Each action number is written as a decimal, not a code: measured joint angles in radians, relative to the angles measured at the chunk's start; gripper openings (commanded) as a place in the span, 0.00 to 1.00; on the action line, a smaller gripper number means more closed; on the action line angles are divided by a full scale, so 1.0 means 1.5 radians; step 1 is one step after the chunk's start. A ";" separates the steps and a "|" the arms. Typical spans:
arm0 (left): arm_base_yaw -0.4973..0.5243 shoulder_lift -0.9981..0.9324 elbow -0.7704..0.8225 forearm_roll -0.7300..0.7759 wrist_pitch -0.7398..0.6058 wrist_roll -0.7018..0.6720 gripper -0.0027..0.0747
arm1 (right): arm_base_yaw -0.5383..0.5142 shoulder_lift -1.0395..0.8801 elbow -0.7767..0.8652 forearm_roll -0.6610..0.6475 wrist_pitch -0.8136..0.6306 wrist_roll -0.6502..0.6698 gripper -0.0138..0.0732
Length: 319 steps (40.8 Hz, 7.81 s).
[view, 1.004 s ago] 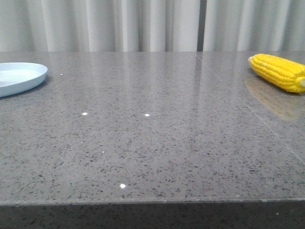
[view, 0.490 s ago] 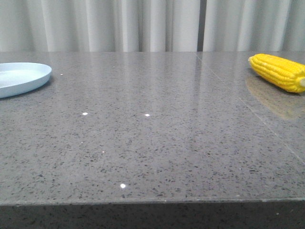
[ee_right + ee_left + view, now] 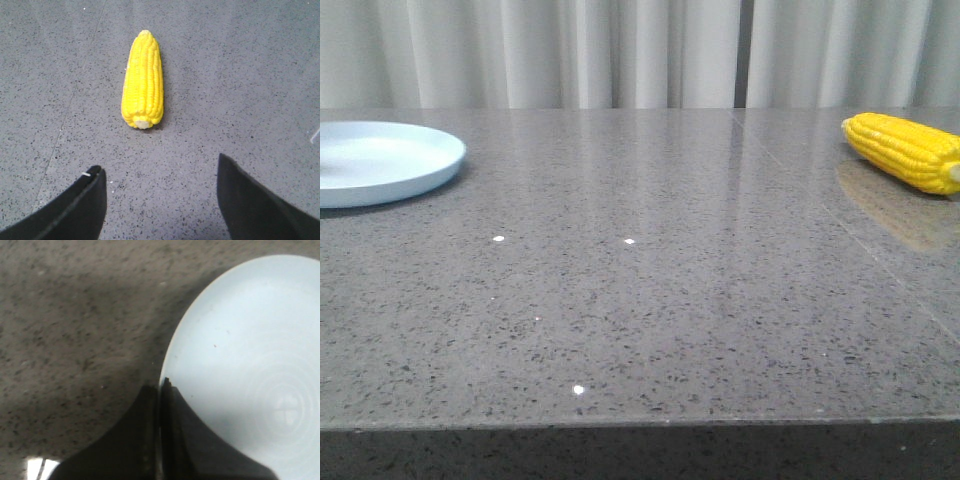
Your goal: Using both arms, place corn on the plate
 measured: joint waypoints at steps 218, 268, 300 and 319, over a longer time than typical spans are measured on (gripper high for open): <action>-0.406 -0.655 0.393 0.224 -0.069 -0.164 0.60 | 0.303 0.650 -0.624 0.139 0.241 -0.049 0.48; -0.406 -0.655 0.393 0.224 -0.069 -0.164 0.60 | 0.323 0.632 -0.619 0.077 0.220 0.060 0.80; -0.406 -0.655 0.393 0.224 -0.069 -0.164 0.60 | 0.350 0.025 -0.180 -0.015 0.271 0.001 0.78; -0.406 -0.655 0.393 0.224 -0.069 -0.164 0.60 | 0.350 -0.086 -0.104 -0.015 0.273 0.000 0.76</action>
